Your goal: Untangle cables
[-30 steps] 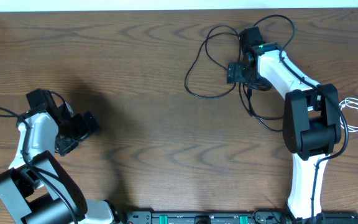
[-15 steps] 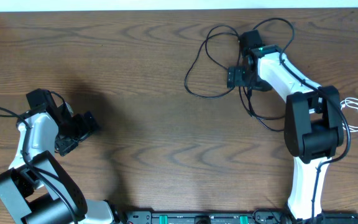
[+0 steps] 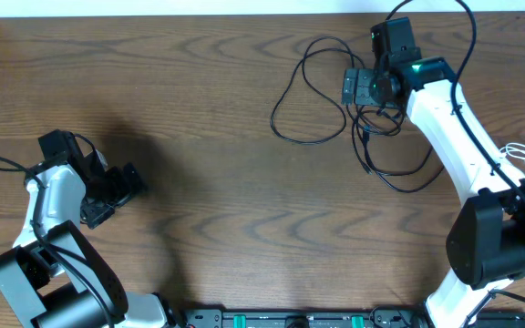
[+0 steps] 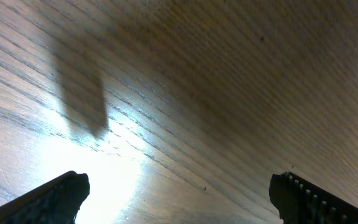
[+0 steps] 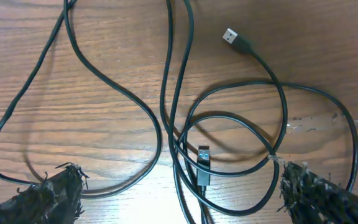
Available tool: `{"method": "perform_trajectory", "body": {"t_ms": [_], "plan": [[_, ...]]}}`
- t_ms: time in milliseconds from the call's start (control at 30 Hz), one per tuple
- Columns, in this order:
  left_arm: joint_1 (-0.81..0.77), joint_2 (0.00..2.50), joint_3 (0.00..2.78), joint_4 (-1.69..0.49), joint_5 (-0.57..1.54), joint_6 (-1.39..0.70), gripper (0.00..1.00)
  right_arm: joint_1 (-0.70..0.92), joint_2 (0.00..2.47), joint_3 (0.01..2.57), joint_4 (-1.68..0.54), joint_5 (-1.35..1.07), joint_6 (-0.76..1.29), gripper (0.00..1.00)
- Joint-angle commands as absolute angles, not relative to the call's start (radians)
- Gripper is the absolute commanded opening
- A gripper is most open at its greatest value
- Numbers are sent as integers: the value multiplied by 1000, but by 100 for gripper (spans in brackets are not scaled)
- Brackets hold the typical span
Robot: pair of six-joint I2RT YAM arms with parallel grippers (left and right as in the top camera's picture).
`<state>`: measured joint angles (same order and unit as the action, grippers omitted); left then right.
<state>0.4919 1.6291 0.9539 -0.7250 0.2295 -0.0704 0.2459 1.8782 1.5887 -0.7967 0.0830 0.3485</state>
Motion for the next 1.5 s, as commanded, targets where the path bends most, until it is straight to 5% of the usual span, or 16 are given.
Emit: {"method": "perform_trajectory", "body": {"t_ms": [0, 1467], "plan": [[493, 1640, 950, -727, 216, -56, 98, 251, 1882, 1593, -801, 95, 344, 99], [493, 1640, 950, -727, 216, -56, 98, 250, 1762, 1593, -801, 95, 344, 99]]}}
